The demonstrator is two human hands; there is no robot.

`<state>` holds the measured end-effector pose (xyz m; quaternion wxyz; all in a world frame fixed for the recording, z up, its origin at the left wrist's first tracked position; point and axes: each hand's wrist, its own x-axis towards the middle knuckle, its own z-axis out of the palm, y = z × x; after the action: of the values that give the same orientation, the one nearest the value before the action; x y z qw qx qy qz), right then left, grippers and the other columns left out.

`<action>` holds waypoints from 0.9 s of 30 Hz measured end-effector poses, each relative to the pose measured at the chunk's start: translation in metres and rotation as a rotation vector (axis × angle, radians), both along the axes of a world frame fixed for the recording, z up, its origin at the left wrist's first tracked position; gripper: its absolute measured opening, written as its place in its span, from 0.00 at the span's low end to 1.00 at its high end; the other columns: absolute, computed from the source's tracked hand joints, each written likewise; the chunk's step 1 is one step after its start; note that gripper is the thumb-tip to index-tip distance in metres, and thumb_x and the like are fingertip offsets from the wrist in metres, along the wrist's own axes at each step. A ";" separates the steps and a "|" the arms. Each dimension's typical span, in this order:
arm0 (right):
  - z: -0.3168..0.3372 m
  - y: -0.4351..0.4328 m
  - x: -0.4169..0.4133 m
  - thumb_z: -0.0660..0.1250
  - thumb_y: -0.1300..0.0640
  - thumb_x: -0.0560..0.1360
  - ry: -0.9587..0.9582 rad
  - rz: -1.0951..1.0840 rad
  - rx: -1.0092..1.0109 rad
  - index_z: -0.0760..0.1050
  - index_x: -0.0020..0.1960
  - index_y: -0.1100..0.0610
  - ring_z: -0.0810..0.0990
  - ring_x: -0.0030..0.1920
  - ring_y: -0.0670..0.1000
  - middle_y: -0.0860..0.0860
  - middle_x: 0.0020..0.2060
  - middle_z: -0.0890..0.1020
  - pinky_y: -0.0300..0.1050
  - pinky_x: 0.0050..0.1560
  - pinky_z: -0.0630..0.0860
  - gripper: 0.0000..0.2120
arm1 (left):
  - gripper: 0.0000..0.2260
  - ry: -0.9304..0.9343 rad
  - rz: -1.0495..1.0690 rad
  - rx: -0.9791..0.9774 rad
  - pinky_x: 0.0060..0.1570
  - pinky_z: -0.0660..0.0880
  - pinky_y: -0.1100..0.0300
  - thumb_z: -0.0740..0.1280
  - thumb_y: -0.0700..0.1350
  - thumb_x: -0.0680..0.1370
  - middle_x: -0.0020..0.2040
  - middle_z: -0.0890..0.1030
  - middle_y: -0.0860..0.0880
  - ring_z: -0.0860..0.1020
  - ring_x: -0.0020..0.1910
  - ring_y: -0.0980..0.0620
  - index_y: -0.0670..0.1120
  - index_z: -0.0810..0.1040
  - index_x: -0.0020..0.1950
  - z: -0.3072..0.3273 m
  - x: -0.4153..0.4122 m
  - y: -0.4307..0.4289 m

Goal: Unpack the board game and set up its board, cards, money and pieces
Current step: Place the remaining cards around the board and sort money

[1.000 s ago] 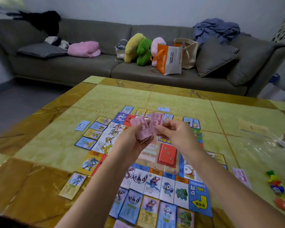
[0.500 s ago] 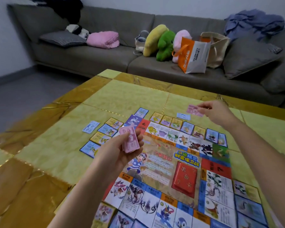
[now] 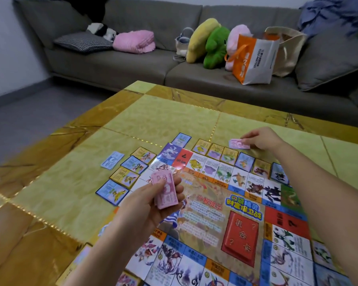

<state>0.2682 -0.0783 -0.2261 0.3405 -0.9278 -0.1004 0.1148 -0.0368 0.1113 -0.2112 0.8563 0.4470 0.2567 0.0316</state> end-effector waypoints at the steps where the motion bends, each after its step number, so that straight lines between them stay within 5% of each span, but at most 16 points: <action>1: -0.001 0.000 0.001 0.70 0.60 0.74 0.000 -0.001 -0.010 0.81 0.55 0.59 0.74 0.49 0.50 0.52 0.47 0.79 0.43 0.49 0.67 0.10 | 0.14 0.000 -0.002 -0.006 0.34 0.81 0.60 0.56 0.41 0.82 0.41 0.84 0.42 0.84 0.37 0.49 0.37 0.80 0.52 0.000 0.001 0.000; 17: -0.009 0.007 0.001 0.73 0.61 0.71 -0.075 -0.086 -0.067 0.80 0.47 0.60 0.77 0.48 0.52 0.53 0.45 0.81 0.45 0.47 0.71 0.06 | 0.14 0.014 0.000 -0.053 0.34 0.81 0.59 0.56 0.41 0.82 0.42 0.84 0.41 0.83 0.37 0.49 0.35 0.79 0.53 0.000 0.002 0.000; 22: -0.007 0.008 -0.003 0.72 0.58 0.73 -0.092 -0.095 -0.114 0.80 0.46 0.60 0.77 0.48 0.53 0.55 0.46 0.82 0.46 0.46 0.70 0.05 | 0.14 -0.003 0.008 -0.088 0.40 0.81 0.57 0.55 0.42 0.82 0.42 0.84 0.41 0.83 0.37 0.49 0.36 0.79 0.54 0.007 -0.001 0.003; 27: 0.024 0.025 -0.038 0.66 0.52 0.77 -0.308 -0.028 -0.013 0.78 0.54 0.58 0.78 0.46 0.51 0.52 0.48 0.81 0.45 0.46 0.72 0.11 | 0.15 -0.051 0.059 -0.201 0.40 0.82 0.55 0.53 0.39 0.82 0.44 0.84 0.39 0.84 0.39 0.47 0.35 0.78 0.52 0.013 -0.003 0.009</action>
<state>0.2298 -0.0535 -0.2022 0.3168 -0.9378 -0.1378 -0.0331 -0.0393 0.1201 -0.1979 0.9018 0.3501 0.2500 0.0421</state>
